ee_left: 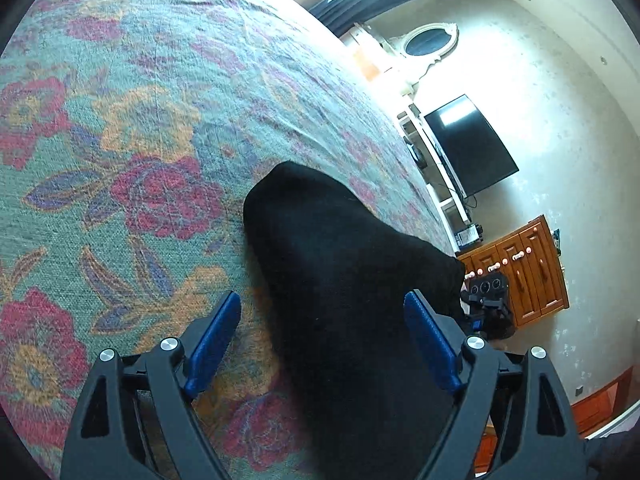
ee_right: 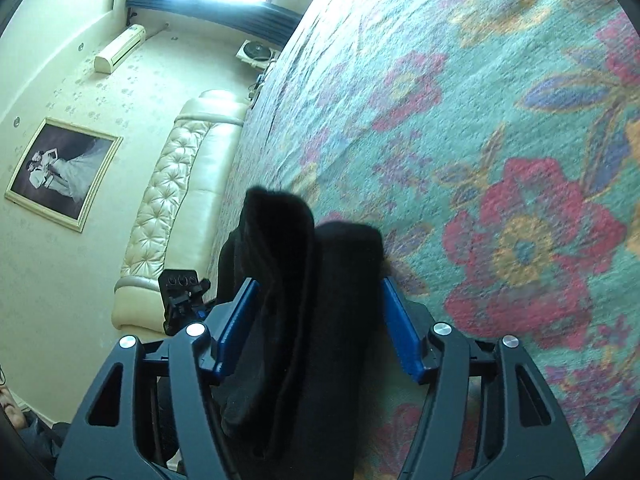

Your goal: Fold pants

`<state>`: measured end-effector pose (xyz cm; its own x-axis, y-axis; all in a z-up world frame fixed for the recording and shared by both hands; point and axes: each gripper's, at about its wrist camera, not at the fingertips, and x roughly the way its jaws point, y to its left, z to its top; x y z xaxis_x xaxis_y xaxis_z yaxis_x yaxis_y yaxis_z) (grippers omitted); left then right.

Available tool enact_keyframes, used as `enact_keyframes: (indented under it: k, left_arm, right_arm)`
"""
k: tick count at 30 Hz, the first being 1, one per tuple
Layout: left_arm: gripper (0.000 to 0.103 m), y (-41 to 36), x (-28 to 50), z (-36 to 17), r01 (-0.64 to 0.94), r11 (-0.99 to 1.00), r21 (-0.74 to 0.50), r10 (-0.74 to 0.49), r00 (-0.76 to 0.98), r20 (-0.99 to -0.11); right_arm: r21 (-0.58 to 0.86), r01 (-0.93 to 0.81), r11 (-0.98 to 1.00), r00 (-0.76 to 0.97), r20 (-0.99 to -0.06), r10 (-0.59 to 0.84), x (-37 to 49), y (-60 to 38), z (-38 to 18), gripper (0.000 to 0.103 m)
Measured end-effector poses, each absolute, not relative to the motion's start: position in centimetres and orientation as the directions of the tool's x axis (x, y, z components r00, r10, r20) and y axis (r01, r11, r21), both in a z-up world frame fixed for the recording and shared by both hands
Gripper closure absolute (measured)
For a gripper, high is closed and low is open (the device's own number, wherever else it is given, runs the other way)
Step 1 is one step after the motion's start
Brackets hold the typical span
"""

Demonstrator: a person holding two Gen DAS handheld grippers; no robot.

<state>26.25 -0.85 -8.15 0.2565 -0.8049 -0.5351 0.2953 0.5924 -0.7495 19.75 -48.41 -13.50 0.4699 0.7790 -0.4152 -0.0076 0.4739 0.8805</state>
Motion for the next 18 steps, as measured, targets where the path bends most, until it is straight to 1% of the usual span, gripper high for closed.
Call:
enact_keyframes:
  k: [2, 3, 4, 6, 9, 11, 13, 14, 15, 18]
  left_arm:
    - [0.021, -0.9, 26.5, -8.5, 0.305, 0.579, -0.756, -0.815, 0.245, -0.525]
    - [0.020, -1.0, 26.7, -8.6, 0.313, 0.566, -0.763, -0.824, 0.238, -0.514]
    - [0.020, -0.9, 26.8, -8.7, 0.316, 0.559, -0.767, -0.829, 0.233, -0.508]
    - [0.020, -1.1, 27.2, -8.6, 0.325, 0.546, -0.772, -0.838, 0.220, -0.500]
    - [0.020, -1.1, 27.6, -8.8, 0.337, 0.533, -0.776, -0.846, 0.194, -0.497]
    - [0.020, -1.2, 27.7, -8.8, 0.348, 0.531, -0.772, -0.846, 0.179, -0.502]
    - [0.020, -1.5, 27.8, -8.8, 0.346, 0.540, -0.767, -0.840, 0.173, -0.514]
    - [0.018, -1.7, 28.0, -8.7, 0.345, 0.542, -0.767, -0.839, 0.172, -0.516]
    - [0.017, -2.1, 28.2, -8.6, 0.345, 0.540, -0.768, -0.841, 0.170, -0.514]
    - [0.017, -3.1, 29.2, -8.6, 0.340, 0.540, -0.770, -0.840, 0.159, -0.519]
  right_arm:
    - [0.909, 0.003, 0.418, 0.472, -0.369, 0.801, 20.0, -49.5, -13.9, 0.033]
    - [0.922, 0.000, 0.388, 0.454, -0.346, 0.821, 20.3, -49.8, -14.2, 0.029]
    - [0.931, -0.008, 0.364, 0.434, -0.325, 0.840, 20.7, -49.9, -14.3, 0.028]
    - [0.937, -0.029, 0.347, 0.394, -0.309, 0.866, 21.6, -50.1, -14.4, 0.025]
    - [0.925, -0.057, 0.375, 0.352, -0.333, 0.875, 22.2, -49.8, -14.0, 0.022]
    - [0.908, -0.065, 0.415, 0.328, -0.373, 0.868, 22.7, -49.0, -13.6, 0.021]
    - [0.901, -0.070, 0.429, 0.322, -0.387, 0.864, 23.0, -48.6, -13.4, 0.017]
    - [0.900, -0.069, 0.431, 0.323, -0.389, 0.863, 23.2, -48.3, -13.2, 0.014]
    - [0.900, -0.068, 0.431, 0.322, -0.389, 0.863, 23.4, -48.1, -13.1, 0.012]
    - [0.888, -0.066, 0.455, 0.308, -0.415, 0.856, 23.7, -47.3, -12.8, 0.010]
